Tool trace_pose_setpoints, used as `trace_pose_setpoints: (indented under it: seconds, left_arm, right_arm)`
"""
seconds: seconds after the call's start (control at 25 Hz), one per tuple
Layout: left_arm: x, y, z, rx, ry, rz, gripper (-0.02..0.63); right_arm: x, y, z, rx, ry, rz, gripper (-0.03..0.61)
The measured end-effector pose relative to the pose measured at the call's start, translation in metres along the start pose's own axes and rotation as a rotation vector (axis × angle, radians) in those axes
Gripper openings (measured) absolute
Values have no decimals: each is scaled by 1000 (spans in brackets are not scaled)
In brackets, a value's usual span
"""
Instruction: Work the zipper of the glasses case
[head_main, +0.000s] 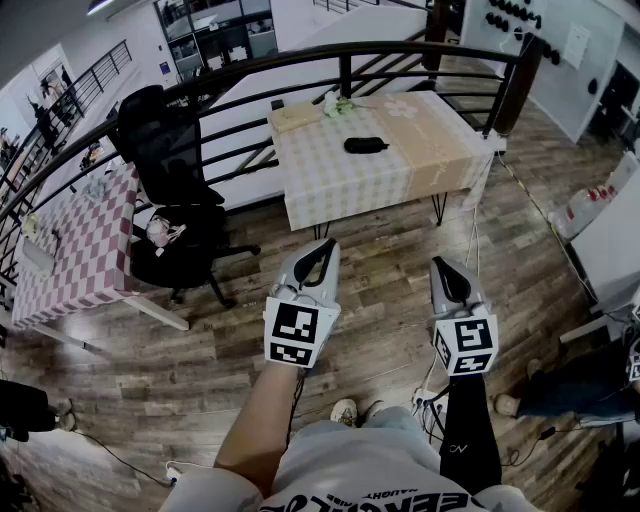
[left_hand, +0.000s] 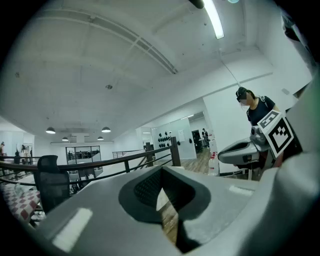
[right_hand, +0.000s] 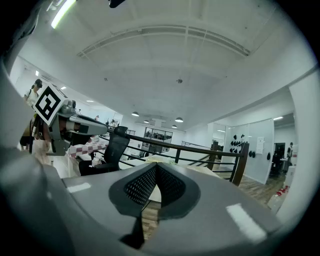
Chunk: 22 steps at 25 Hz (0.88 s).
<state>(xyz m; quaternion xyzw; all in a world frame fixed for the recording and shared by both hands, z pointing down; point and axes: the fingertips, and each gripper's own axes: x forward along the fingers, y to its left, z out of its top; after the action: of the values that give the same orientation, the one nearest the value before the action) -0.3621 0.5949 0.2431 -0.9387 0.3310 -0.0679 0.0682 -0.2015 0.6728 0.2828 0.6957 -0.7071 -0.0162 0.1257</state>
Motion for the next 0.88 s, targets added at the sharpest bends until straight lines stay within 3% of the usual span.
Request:
trace_pose_setpoints:
  seconds: [0.64,0.88]
  left_arm:
    - [4,5,3,-10,-20,9,3]
    - [7,9,4,-13,-38,4,128]
  right_arm:
    - [11,1,-2,2,4,-5,31]
    - [18,1,-2,14,5,-5,102]
